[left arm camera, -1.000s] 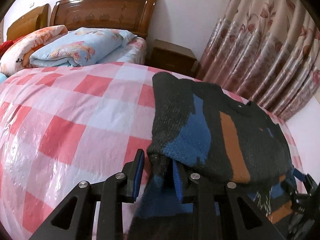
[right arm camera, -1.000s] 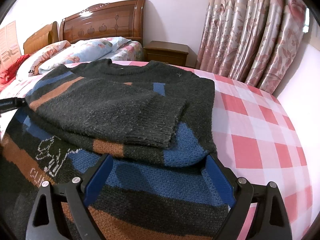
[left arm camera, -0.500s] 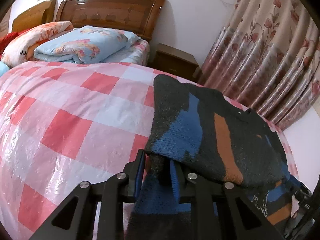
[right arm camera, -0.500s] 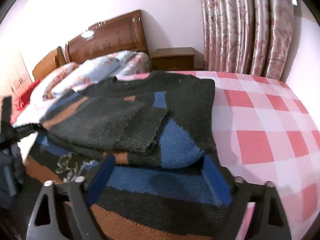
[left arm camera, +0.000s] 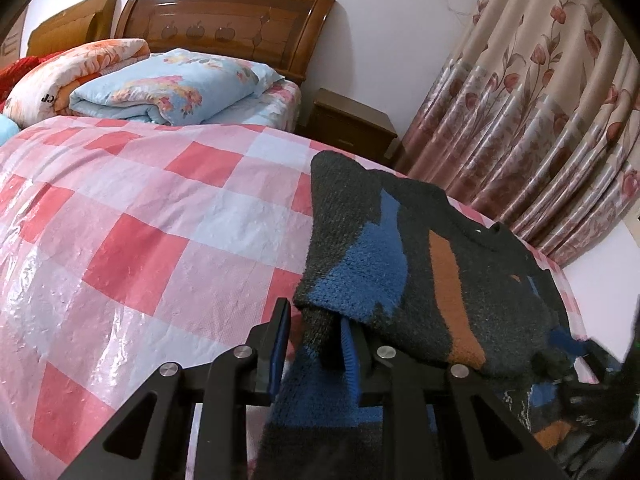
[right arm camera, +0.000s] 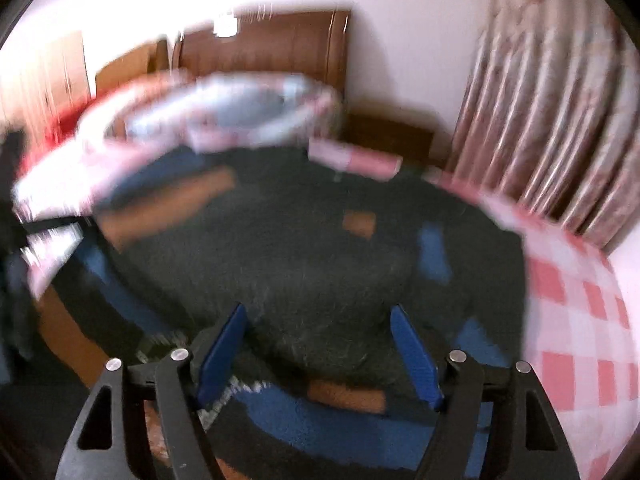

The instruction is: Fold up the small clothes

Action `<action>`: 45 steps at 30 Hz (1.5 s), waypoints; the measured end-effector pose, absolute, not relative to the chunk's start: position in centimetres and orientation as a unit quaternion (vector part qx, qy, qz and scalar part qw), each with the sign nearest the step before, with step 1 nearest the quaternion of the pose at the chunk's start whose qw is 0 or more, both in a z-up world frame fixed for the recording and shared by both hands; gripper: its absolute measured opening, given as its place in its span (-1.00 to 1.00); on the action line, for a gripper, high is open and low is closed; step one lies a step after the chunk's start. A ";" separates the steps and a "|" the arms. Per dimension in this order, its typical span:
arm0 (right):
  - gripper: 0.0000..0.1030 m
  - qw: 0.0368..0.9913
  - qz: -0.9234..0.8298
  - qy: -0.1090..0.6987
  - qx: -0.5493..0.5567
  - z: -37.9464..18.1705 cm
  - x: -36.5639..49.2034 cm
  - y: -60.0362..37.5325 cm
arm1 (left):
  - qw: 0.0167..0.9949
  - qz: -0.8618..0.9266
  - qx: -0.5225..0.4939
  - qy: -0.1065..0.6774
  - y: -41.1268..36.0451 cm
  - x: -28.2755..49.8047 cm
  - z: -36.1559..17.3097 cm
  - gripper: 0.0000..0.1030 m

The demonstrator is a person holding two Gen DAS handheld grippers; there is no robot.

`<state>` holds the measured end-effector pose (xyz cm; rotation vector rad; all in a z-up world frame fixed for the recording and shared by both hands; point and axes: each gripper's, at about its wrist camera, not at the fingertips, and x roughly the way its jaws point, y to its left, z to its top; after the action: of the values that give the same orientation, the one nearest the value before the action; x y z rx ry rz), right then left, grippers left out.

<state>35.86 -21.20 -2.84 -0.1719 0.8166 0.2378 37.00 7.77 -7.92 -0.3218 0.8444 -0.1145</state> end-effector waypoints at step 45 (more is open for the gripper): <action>1.00 0.905 0.151 0.396 -0.041 -3.3 35.4 -23.3 | 0.875 -0.139 -0.049 0.462 -7.9 55.7 -6.3 -0.54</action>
<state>35.40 -23.31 -3.29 -0.0839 0.8190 0.3113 55.71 -7.93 -6.33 -0.1029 0.9642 -0.2897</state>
